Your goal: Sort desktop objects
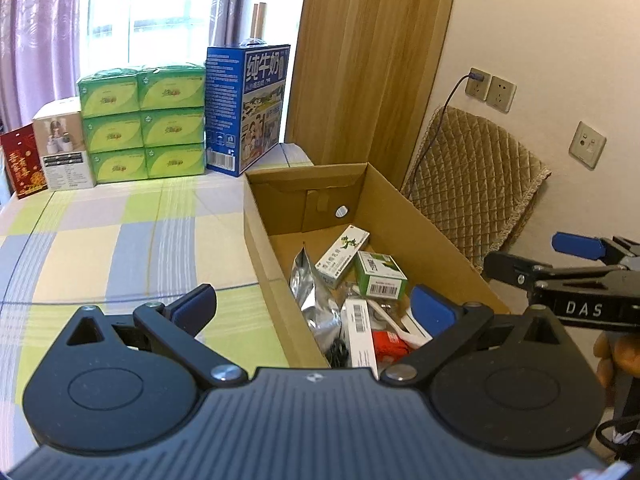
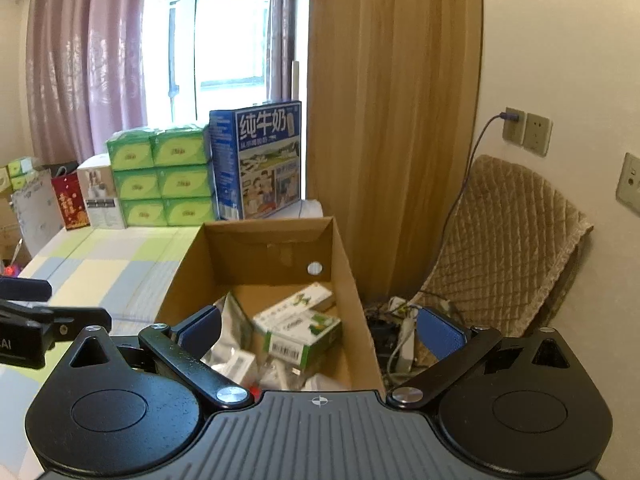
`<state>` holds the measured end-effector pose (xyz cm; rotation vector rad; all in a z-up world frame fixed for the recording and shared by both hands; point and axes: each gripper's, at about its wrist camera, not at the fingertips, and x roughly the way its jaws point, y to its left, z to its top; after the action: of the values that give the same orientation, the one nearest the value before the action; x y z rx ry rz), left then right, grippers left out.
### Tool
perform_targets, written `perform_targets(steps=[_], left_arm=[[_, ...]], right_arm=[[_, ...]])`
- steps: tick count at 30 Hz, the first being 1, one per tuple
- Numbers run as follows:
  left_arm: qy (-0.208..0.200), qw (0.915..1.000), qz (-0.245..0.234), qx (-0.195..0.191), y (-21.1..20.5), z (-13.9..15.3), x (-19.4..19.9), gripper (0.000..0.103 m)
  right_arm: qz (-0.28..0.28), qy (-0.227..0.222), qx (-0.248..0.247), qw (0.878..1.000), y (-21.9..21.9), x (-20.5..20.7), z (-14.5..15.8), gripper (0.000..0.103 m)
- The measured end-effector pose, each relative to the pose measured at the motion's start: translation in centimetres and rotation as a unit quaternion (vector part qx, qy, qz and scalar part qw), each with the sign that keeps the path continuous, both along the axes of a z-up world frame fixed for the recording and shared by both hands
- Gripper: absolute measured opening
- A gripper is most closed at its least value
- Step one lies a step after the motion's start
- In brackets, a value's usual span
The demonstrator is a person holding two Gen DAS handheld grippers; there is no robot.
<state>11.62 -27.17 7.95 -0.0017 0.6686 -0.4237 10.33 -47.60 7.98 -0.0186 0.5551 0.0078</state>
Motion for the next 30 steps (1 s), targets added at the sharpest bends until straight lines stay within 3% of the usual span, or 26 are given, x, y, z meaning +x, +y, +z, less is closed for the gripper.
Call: perform_targets(steps=[4,12,19,30], left_arm=[[0.012,0.9998,0.012,0.007,0.2,0.5,-1.6,0.102],[0.038,0.9988,0.029,-0.013,1.3,0.8,-4.8,0.102],[0.062,0.9971,0.035,-0.027,2.4,0.6,-7.1,0.102],[0.055,0.9979,0.035,-0.001,2.6,0.8,-8.8,0.102]], right_arm=[[0.008,0.028,0.024,0.999,0.1,-1.9,-0.1,0.101],[0.008,0.055,0.024,0.998,0.7,-6.1,-0.4,0.101],[0.016,0.059,0.024,0.998,1.8,-8.6,-0.2,0.101],[0.01,0.059,0.02,0.998,2.3,-10.0,0.7,0.101]])
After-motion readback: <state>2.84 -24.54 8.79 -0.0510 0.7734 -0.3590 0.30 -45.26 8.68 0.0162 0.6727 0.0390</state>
